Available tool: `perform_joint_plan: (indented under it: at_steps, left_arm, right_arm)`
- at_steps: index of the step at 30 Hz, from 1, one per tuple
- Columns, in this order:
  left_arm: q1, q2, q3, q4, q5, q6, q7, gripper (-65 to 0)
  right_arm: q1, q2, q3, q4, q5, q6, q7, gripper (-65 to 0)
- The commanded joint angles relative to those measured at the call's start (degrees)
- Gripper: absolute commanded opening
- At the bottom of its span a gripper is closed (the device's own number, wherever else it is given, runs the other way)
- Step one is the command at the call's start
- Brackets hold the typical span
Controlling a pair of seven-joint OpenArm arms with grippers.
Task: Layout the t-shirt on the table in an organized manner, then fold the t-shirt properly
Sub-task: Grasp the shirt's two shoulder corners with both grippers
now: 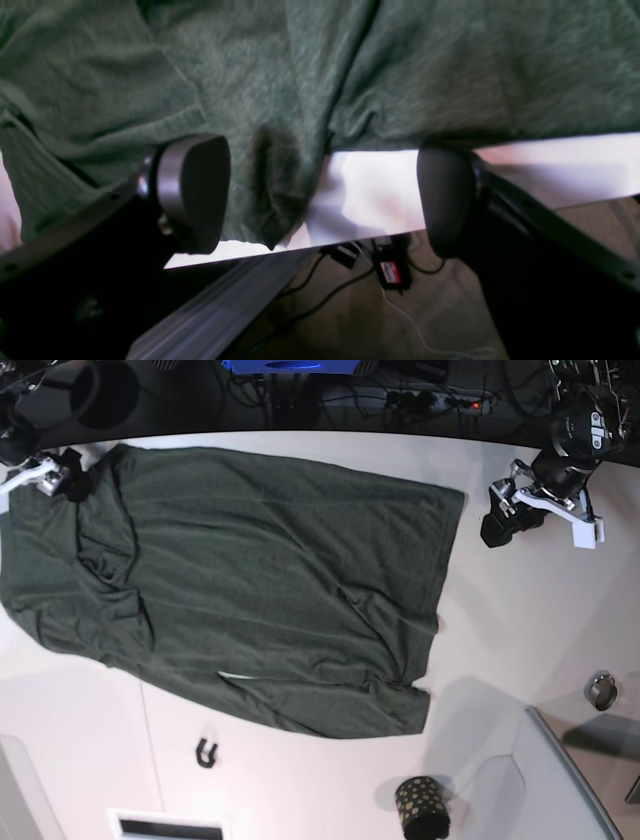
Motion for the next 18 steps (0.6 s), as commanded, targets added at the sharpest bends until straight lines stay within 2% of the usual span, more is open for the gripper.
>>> perform_joint_plan:
  at_steps: [1, 9, 13, 18]
  left_arm:
    - [0.67, -0.43, -0.22, 0.98, -0.71, -0.55, -0.74, -15.5]
    - [1.81, -0.43, -0.22, 0.98, -0.80, -0.55, -0.82, -15.5]
    - [1.81, -0.43, -0.22, 0.98, -0.80, -0.55, -0.82, -15.5]
    - [1.81, -0.43, -0.22, 0.98, -0.80, -0.55, -0.74, -15.5]
  right_arm:
    - [-0.28, 0.68, 0.30, 0.49, 0.76, 0.36, 0.52, -11.9]
    - [-0.54, 0.85, 3.91, -8.56, 0.67, 0.36, -1.50, -11.6]
    - [2.62, 1.20, 3.56, -13.92, 0.67, 0.36, -1.42, -11.4]
    - [5.26, 1.12, -1.90, -14.98, 0.67, 0.36, -0.98, -11.6]
